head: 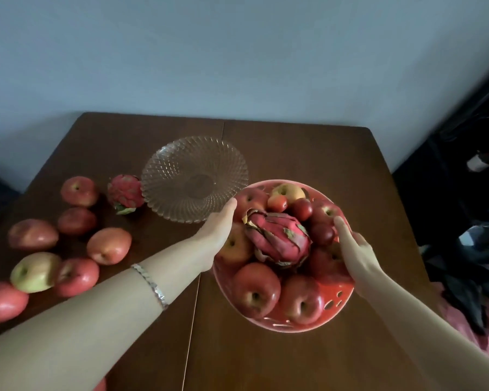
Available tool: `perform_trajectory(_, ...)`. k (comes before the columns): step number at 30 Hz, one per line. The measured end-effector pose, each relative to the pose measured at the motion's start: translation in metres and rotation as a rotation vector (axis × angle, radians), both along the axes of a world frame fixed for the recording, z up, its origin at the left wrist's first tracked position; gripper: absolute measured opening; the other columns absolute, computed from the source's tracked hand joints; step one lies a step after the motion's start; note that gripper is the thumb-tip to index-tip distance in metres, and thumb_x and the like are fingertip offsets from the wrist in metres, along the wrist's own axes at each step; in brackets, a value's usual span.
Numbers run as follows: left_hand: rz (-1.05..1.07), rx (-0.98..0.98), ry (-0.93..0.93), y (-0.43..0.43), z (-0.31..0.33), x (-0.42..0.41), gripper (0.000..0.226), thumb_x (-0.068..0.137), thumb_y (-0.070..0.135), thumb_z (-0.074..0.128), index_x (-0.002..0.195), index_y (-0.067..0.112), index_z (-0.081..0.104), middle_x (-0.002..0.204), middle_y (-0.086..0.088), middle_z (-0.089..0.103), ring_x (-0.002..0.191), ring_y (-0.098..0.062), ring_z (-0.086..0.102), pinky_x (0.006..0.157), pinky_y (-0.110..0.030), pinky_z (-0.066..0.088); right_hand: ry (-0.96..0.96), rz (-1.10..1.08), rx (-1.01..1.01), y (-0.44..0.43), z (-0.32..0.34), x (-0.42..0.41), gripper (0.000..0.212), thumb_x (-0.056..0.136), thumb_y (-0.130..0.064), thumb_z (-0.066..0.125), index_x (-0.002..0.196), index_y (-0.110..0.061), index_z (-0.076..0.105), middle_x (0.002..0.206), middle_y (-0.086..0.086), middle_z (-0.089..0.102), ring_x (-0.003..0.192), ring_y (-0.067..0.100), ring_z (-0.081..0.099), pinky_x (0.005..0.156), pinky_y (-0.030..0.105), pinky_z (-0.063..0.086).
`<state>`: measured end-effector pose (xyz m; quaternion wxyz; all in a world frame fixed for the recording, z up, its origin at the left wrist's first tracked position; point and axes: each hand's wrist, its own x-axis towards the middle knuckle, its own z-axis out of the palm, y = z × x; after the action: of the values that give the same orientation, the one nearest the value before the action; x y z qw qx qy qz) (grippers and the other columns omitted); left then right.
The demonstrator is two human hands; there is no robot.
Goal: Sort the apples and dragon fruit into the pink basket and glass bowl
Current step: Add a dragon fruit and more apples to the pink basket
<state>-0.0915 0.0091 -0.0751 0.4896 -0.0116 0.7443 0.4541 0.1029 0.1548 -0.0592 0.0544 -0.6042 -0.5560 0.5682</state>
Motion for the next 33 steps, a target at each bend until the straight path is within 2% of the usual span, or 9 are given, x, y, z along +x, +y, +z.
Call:
perform_trajectory(8, -0.020, -0.057, -0.089, 0.110, 0.031, -0.031, 0.087, 0.065, 0.084, 0.032, 0.130, 0.027, 0.050, 0.119, -0.009, 0.064, 0.101, -0.033, 0.063, 0.082, -0.055, 0.051, -0.035, 0.018, 0.076, 0.125, 0.013, -0.050, 0.082, 0.073, -0.074, 0.047, 0.132, -0.017, 0.047, 0.127, 0.016, 0.056, 0.109, 0.038, 0.057, 0.097, 0.050, 0.046)
perform_trajectory(11, 0.016, -0.057, -0.086, 0.138, 0.028, -0.040, 0.094, 0.058, 0.085, 0.034, 0.134, 0.030, 0.044, 0.126, -0.010, 0.059, 0.107, -0.036, 0.060, 0.083, -0.060, 0.048, -0.027, 0.029, 0.068, 0.155, 0.006, -0.066, 0.084, 0.070, -0.074, 0.049, 0.131, -0.017, 0.049, 0.124, 0.016, 0.058, 0.105, 0.037, 0.059, 0.096, 0.052, 0.047)
perform_trajectory(16, 0.040, -0.075, -0.045, 0.163, 0.013, -0.056, 0.114, 0.038, 0.086, 0.034, 0.139, 0.032, 0.037, 0.140, -0.006, 0.048, 0.124, -0.034, 0.048, 0.100, -0.057, 0.037, -0.014, 0.015, 0.027, 0.181, -0.012, -0.083, 0.088, 0.061, -0.077, 0.051, 0.129, -0.021, 0.052, 0.120, 0.015, 0.062, 0.102, 0.036, 0.062, 0.095, 0.053, 0.047)
perform_trajectory(19, 0.042, -0.099, -0.041, 0.167, 0.003, -0.068, 0.098, 0.056, 0.081, 0.037, 0.136, 0.026, 0.044, 0.134, -0.009, 0.054, 0.118, -0.033, 0.054, 0.098, -0.053, 0.042, -0.020, -0.010, -0.011, 0.184, -0.024, -0.087, 0.082, 0.067, -0.074, 0.051, 0.129, -0.020, 0.050, 0.122, 0.015, 0.060, 0.102, 0.037, 0.062, 0.094, 0.053, 0.047)
perform_trajectory(23, -0.024, -0.099, -0.054, 0.156, 0.005, -0.071, 0.070, 0.075, 0.071, 0.037, 0.126, 0.026, 0.051, 0.122, -0.010, 0.059, 0.102, -0.035, 0.061, 0.076, -0.050, 0.054, -0.067, 0.047, -0.033, 0.181, -0.025, -0.086, 0.078, 0.077, -0.070, 0.044, 0.134, -0.017, 0.045, 0.124, 0.018, 0.058, 0.103, 0.038, 0.060, 0.093, 0.053, 0.048)
perform_trajectory(26, 0.004, -0.041, 0.095, 0.133, 0.016, -0.059, 0.034, 0.092, 0.043, 0.041, 0.110, 0.018, 0.055, 0.112, -0.007, 0.060, 0.100, -0.029, 0.060, 0.084, -0.041, 0.049, -0.195, 0.083, 0.140, 0.170, -0.011, -0.084, 0.070, 0.081, -0.061, 0.036, 0.122, -0.007, 0.055, 0.111, 0.019, 0.063, 0.097, 0.037, 0.061, 0.088, 0.044, 0.051)
perform_trajectory(28, 0.162, -0.017, 0.118, 0.106, 0.019, -0.047, 0.018, 0.094, 0.023, 0.047, 0.083, 0.012, 0.056, 0.097, -0.009, 0.061, 0.086, -0.024, 0.062, 0.081, -0.037, 0.047, -0.223, 0.097, 0.344, 0.153, 0.002, -0.086, 0.070, 0.076, -0.058, 0.035, 0.121, -0.009, 0.056, 0.119, 0.019, 0.058, 0.110, 0.037, 0.053, 0.092, 0.046, 0.047)
perform_trajectory(31, 0.390, -0.059, -0.169, 0.053, 0.011, -0.031, 0.021, 0.093, 0.013, 0.048, 0.076, 0.003, 0.054, 0.082, -0.012, 0.059, 0.071, -0.022, 0.058, 0.077, -0.038, 0.049, -0.137, 0.202, 0.577, 0.119, 0.023, -0.090, 0.047, 0.085, -0.035, 0.050, 0.126, -0.013, 0.053, 0.135, 0.013, 0.045, 0.130, 0.033, 0.030, 0.102, 0.044, 0.033)
perform_trajectory(33, 0.510, -0.090, -0.341, 0.022, 0.004, -0.028, 0.022, 0.095, 0.018, 0.048, 0.086, -0.002, 0.053, 0.086, -0.017, 0.058, 0.074, -0.027, 0.058, 0.080, -0.041, 0.049, -0.053, 0.259, 0.605, 0.095, 0.032, -0.093, 0.036, 0.085, -0.027, 0.055, 0.120, -0.017, 0.058, 0.135, 0.008, 0.046, 0.129, 0.030, 0.031, 0.105, 0.042, 0.029)
